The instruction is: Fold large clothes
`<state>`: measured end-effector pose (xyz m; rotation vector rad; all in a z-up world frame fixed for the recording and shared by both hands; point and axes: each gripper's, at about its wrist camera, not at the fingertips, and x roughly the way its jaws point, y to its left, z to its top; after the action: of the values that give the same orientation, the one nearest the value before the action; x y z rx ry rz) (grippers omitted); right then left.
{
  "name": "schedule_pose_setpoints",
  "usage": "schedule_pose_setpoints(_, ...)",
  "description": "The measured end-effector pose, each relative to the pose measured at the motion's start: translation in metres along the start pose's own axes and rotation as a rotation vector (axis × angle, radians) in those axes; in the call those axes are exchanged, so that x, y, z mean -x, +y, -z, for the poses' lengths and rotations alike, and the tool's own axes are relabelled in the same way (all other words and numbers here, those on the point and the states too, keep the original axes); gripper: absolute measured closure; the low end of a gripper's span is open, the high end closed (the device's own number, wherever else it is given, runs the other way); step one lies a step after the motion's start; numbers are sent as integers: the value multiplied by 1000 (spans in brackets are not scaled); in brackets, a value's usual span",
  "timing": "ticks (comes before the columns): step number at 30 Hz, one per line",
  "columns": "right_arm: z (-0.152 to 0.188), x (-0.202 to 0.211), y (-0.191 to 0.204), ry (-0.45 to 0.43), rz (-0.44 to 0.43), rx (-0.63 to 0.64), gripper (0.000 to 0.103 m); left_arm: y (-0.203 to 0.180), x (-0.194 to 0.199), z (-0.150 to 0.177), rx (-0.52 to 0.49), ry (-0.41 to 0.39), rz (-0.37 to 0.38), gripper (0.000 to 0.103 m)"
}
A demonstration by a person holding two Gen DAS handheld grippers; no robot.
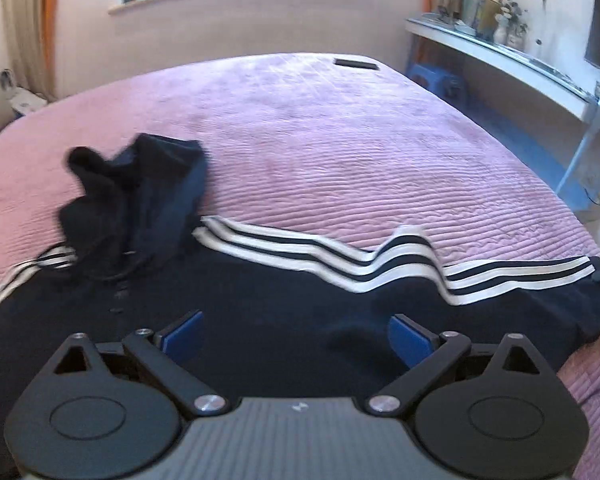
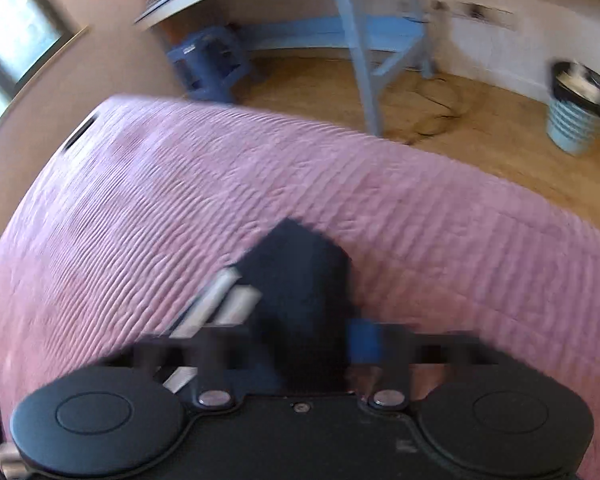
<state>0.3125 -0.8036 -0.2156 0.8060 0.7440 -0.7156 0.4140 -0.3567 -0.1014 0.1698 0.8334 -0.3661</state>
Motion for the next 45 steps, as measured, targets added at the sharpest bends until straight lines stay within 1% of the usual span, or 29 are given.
schedule_pose_setpoints(1, -1, 1, 2, 14, -35, -7, 83, -5, -9, -3, -6, 0, 5, 8)
schedule_pose_setpoints(2, -1, 5, 4, -4, -46, -1, 84, -11, -19, -6, -18, 1, 7, 11)
schedule_pose_setpoints(4, -3, 27, 10, -74, -42, 49, 84, -18, -36, -10, -34, 16, 3, 15)
schedule_pose_setpoints(6, -5, 56, 7, -150, -26, 70, 85, -22, -51, -14, -40, 32, 3, 16)
schedule_pose_setpoints(7, -6, 72, 3, -201, -1, 79, 85, -23, -57, -15, -41, 36, 4, 18)
schedule_pose_setpoints(9, -8, 97, -9, -293, 81, 86, 85, -20, -66, -13, -43, 48, 5, 19)
schedule_pose_setpoints(10, -8, 104, -18, -310, 102, 72, 86, -19, -73, -12, -41, 52, -2, 19)
schedule_pose_setpoints(11, -5, 105, -26, -303, 102, 50, 86, -18, -78, -10, -39, 59, -7, 19)
schedule_pose_setpoints(12, 0, 101, -29, -279, 118, 57, 86, -18, -87, -6, -37, 76, -7, 20)
schedule_pose_setpoints(13, 7, 94, -28, -261, 151, 88, 86, -17, -96, -3, -36, 97, -3, 25)
schedule_pose_setpoints(14, 15, 86, -25, -245, 181, 120, 86, -18, -107, 1, -36, 126, 14, 34)
schedule_pose_setpoints(15, 21, 77, -24, -222, 200, 136, 86, -20, -116, 5, -43, 150, 39, 36)
schedule_pose_setpoints(16, 26, 69, -22, -200, 223, 144, 85, -24, -121, 10, -59, 131, 31, 29)
schedule_pose_setpoints(17, 30, 63, -21, -187, 243, 150, 85, -26, -121, 13, -79, 104, 19, 27)
schedule_pose_setpoints(19, 32, 55, -19, -164, 251, 148, 85, -29, -120, 13, -104, 94, 16, 28)
schedule_pose_setpoints(20, 32, 56, -18, -166, 249, 144, 85, -27, -119, 12, -98, 95, 26, 29)
schedule_pose_setpoints(22, 33, 70, -7, -189, 215, 151, 85, -18, -114, 11, -79, 106, 46, 31)
schedule_pose_setpoints(24, 36, 83, 13, -218, 190, 189, 85, -8, -105, 9, -50, 106, 57, 31)
schedule_pose_setpoints(27, 53, 108, 59, -245, 89, 263, 85, 18, -77, 8, 13, 79, 67, 31)
schedule_pose_setpoints(29, 77, 125, 103, -248, 4, 321, 84, 44, -50, 9, 70, 53, 78, 31)
schedule_pose_setpoints(31, 106, 140, 151, -234, -94, 375, 84, 70, -28, 11, 103, 38, 75, 31)
schedule_pose_setpoints(33, 145, 149, 205, -204, -193, 437, 84, 100, -8, 14, 132, 33, 58, 31)
schedule_pose_setpoints(37, 234, 154, 309, -115, -384, 572, 84, 168, 30, 21, 182, 11, -26, 30)
schedule_pose_setpoints(39, 274, 155, 350, -66, -475, 630, 83, 196, 39, 24, 188, 4, -66, 30)
schedule_pose_setpoints(40, 293, 150, 368, -32, -501, 646, 79, 211, 45, 26, 194, -3, -91, 30)
schedule_pose_setpoints(42, 320, 134, 393, 97, -514, 677, 54, 236, 50, 31, 208, -3, -124, 28)
schedule_pose_setpoints(43, 333, 124, 401, 170, -497, 698, 41, 248, 50, 35, 210, 4, -140, 28)
schedule_pose_setpoints(44, 337, 116, 400, 223, -480, 715, 46, 255, 50, 39, 211, 13, -148, 28)
schedule_pose_setpoints(45, 341, 113, 393, 249, -470, 719, 46, 262, 47, 42, 217, 28, -151, 28)
